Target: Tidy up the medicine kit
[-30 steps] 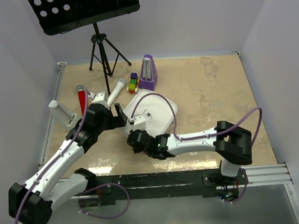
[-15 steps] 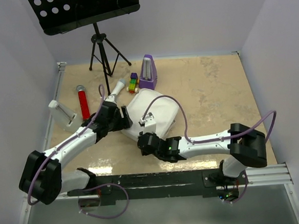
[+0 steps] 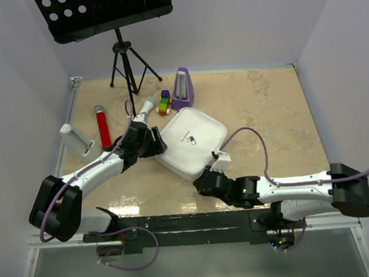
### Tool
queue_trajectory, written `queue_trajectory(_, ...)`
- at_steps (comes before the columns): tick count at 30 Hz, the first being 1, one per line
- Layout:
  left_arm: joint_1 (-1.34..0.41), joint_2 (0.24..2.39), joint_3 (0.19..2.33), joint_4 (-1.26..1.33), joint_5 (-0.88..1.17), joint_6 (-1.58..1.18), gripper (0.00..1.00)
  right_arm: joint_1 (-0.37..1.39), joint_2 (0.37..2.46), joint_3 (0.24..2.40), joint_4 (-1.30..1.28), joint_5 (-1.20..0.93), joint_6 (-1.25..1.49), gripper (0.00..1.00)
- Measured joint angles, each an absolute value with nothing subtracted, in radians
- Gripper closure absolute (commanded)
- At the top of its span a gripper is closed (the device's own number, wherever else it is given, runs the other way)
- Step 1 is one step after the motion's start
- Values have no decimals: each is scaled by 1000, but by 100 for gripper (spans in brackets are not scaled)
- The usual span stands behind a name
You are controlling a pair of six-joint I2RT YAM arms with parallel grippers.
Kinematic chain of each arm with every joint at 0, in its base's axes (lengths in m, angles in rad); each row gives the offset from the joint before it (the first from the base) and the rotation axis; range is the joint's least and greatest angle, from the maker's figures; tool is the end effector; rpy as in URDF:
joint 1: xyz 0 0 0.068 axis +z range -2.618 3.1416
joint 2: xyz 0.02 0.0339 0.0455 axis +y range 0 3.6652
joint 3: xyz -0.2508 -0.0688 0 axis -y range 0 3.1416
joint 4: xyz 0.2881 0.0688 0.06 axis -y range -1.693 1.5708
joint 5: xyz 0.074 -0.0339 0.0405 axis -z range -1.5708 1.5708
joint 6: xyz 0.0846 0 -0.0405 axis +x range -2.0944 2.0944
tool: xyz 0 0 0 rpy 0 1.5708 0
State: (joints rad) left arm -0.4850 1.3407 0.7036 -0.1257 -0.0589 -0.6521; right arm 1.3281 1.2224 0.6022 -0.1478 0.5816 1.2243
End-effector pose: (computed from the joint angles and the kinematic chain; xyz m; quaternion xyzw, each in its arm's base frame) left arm 0.3072 -0.1563 0.1251 -0.0882 0.9149 -0.1887 0.3457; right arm 0.1191 0.2876 0.1301 0.0661 0.8865 0.2815 0.3612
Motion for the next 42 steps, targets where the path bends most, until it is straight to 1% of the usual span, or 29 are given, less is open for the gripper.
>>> queue_trajectory(3,-488,1353,709,-114,-29,-653,33,1318,1092,522,-169,594,1326,100)
queue_trajectory(4,-488,1357,711,-112,-20,-653,30,1314,1060,505,-176,599,1349,100)
queue_trajectory(6,-488,1365,719,-113,-11,-651,22,1311,1012,479,-184,611,1364,100)
queue_trajectory(8,-488,1369,731,-129,-19,-643,13,1310,1015,479,-186,612,1346,100)
queue_trajectory(10,-486,1369,748,-161,-39,-633,7,1311,1065,501,-187,611,1299,100)
queue_trajectory(13,-483,1339,761,-211,-84,-619,3,1315,1205,587,-185,603,1189,100)
queue_trajectory(18,-463,1197,761,-326,-142,-599,1,1322,1430,754,-142,577,994,100)
queue_trajectory(23,-461,1055,739,-388,-146,-608,0,1322,1619,951,-97,542,817,100)
queue_trajectory(27,-461,994,681,-380,-113,-637,0,1322,1738,1075,-57,519,726,100)
queue_trajectory(31,-469,1011,613,-338,-62,-674,1,1322,1761,1090,-38,501,693,100)
queue_trajectory(33,-476,1053,601,-314,-48,-682,4,1323,1759,1088,-36,501,691,100)
queue_trajectory(37,-480,1136,601,-260,-38,-692,17,1323,1730,1051,-23,502,700,100)
queue_trajectory(42,-487,1196,610,-184,-9,-696,25,1321,1645,951,-6,509,749,100)
